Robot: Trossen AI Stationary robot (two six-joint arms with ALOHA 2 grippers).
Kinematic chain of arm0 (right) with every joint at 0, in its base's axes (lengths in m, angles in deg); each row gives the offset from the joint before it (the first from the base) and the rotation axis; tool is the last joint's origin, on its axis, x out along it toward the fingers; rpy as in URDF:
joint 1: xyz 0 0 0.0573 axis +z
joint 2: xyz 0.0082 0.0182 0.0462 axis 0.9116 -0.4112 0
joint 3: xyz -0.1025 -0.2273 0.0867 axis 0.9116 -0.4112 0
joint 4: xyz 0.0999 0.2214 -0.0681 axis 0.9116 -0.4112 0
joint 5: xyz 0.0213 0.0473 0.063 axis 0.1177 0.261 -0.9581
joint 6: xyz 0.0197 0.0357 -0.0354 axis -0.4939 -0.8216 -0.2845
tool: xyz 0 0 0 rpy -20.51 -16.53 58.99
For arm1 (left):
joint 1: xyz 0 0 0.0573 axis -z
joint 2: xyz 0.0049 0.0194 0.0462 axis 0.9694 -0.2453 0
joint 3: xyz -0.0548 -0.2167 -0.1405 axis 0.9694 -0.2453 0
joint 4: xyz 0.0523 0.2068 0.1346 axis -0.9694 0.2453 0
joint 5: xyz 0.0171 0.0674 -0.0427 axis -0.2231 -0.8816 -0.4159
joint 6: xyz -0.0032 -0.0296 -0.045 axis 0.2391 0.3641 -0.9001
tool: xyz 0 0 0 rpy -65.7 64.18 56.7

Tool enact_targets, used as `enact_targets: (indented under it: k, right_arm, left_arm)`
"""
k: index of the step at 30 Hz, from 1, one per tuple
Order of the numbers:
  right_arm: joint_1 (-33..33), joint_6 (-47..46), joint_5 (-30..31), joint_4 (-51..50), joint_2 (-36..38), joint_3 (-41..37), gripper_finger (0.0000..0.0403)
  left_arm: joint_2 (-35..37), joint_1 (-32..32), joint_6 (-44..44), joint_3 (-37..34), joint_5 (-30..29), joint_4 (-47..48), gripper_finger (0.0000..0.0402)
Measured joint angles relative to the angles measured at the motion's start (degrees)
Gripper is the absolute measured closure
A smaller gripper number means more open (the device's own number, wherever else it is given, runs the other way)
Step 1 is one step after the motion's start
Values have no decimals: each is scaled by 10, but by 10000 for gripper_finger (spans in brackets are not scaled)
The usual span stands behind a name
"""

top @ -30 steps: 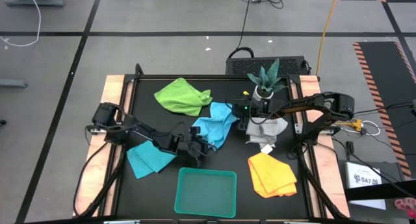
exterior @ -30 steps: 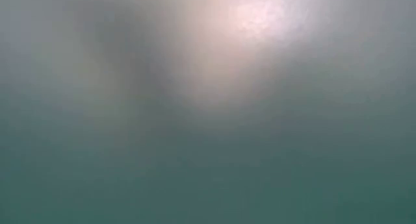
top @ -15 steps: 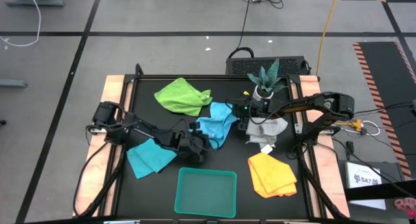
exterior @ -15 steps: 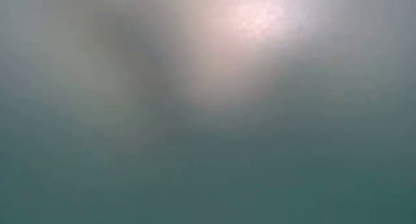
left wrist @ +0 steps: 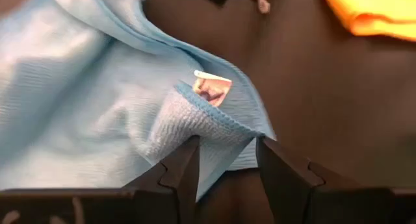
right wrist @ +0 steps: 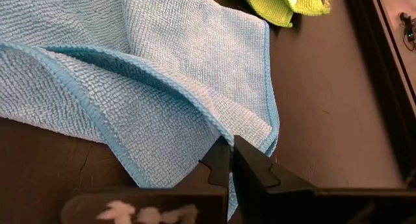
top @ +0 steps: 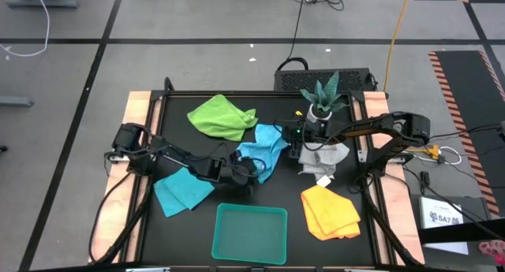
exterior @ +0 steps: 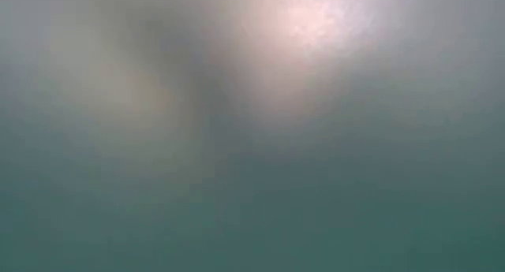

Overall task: Fold microfiber towels
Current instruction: Fold the right blue microfiber cloth

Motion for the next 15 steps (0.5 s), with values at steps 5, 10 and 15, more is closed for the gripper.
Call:
enact_targets:
  k: [5, 10, 15]
  right_arm:
    - [0, 0, 0, 0, 0, 0, 403]
    - [0, 0, 0, 0, 0, 0, 403]
    - [0, 1, 0, 0, 0, 0, 403]
  left_arm:
    - [0, 0, -34, 3, 9, 1, 249]
    - [0, -5, -61, 3, -6, 2, 249]
    - [0, -13, -84, 3, -49, 2, 250]
